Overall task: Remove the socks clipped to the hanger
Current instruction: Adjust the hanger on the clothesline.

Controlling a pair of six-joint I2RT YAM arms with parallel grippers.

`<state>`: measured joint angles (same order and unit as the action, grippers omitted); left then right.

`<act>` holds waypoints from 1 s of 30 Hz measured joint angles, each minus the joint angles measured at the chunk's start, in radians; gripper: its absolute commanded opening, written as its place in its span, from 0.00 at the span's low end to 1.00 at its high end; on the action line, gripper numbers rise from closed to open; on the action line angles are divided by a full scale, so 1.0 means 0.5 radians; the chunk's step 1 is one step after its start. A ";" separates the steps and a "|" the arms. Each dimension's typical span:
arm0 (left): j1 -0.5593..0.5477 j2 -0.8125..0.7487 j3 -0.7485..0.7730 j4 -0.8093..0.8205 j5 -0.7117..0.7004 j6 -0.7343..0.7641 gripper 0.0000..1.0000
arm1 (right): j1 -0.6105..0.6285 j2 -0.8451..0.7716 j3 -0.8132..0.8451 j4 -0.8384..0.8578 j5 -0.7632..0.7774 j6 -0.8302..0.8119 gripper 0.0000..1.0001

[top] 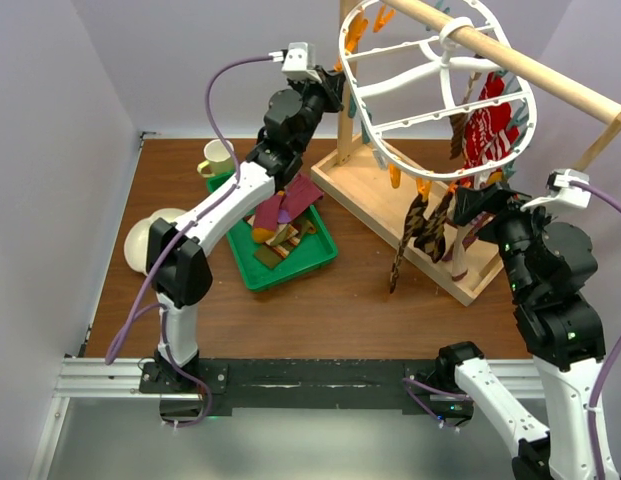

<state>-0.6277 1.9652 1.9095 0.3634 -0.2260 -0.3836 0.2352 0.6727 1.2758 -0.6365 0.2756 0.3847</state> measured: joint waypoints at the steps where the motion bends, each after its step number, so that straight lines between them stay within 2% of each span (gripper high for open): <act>1: 0.007 0.018 0.031 -0.020 0.013 0.000 0.00 | 0.000 -0.001 -0.012 0.002 -0.008 -0.001 0.91; 10: 0.029 0.068 0.138 -0.112 0.080 0.000 0.02 | 0.001 0.030 -0.207 0.048 -0.124 0.001 0.87; 19: 0.047 0.068 0.139 -0.117 0.165 0.001 0.19 | 0.000 0.082 -0.397 0.131 -0.207 0.021 0.82; 30: 0.060 0.068 0.139 -0.116 0.251 0.001 0.19 | 0.000 0.070 -0.418 0.169 -0.198 0.037 0.80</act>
<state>-0.5976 1.9991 1.9789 0.3054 -0.1005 -0.3832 0.2352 0.7078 1.0668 -0.5522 0.1768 0.4034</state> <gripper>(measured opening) 0.200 0.800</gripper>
